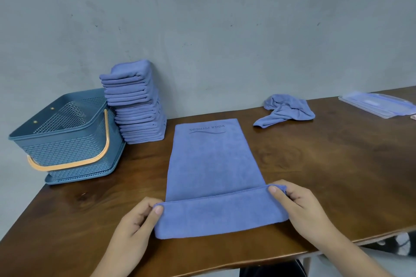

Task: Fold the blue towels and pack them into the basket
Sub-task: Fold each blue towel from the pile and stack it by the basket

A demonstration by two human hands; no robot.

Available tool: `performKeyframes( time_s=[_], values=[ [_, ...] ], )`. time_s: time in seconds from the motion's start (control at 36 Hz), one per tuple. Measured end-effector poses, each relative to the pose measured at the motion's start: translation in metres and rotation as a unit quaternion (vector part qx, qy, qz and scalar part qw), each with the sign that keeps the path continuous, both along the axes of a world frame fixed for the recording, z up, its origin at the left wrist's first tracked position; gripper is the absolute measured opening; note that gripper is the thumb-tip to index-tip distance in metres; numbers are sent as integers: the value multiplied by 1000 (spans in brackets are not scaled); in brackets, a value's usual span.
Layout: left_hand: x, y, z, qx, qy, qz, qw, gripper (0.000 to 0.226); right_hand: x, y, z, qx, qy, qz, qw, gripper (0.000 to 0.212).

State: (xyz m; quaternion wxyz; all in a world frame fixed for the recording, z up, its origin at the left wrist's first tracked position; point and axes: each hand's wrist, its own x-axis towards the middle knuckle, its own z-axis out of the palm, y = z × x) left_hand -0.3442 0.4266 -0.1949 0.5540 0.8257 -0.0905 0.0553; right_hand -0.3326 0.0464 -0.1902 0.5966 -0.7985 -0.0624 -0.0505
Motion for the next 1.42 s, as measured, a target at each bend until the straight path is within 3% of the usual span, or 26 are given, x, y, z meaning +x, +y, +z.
performKeyframes(
  time_s=[0.22, 0.42, 0.47, 0.5, 0.56, 0.64, 0.69, 0.78, 0.92, 1.17, 1.25, 1.33, 1.42],
  values=[
    [68, -11, 41, -39, -42, 12, 998, 26, 68, 7, 24, -3, -23, -13, 1000, 38],
    [184, -16, 51, 16, -24, 97, 995, 23, 184, 16, 29, -30, -5, -74, 997, 47],
    [216, -23, 47, 74, -23, 150, 986, 11, 216, 19, 22, -79, 8, -101, 992, 32],
    [229, -27, 42, 128, -43, 177, 975, 19, 226, 21, 18, -120, 16, -106, 987, 31],
    [244, -39, 32, 229, -123, 187, 947, 30, 240, 28, 5, -230, -25, -117, 966, 50],
    [245, -66, 14, 342, -212, 66, 913, 29, 243, 45, -15, -366, -126, -82, 918, 53],
    [242, -80, -3, 415, -185, -14, 891, 40, 238, 56, -28, -420, -117, -14, 900, 58],
    [235, -86, -25, 482, -70, -71, 871, 60, 228, 62, -43, -492, -60, 65, 866, 65],
    [214, -76, -32, 493, 7, -89, 865, 67, 214, 58, -39, -521, -16, 106, 847, 67],
    [146, -83, -40, 492, 7, -88, 866, 84, 148, 55, -37, -534, -15, 112, 838, 66],
    [128, -84, -39, 489, -34, -65, 869, 76, 127, 56, -32, -540, -11, 123, 832, 73],
    [132, -80, -30, 467, 19, -104, 878, 70, 127, 54, -28, -540, -20, 126, 832, 70],
    [158, -76, -14, 445, -44, -76, 891, 65, 149, 56, -22, -539, -63, 128, 830, 66]
  ],
)
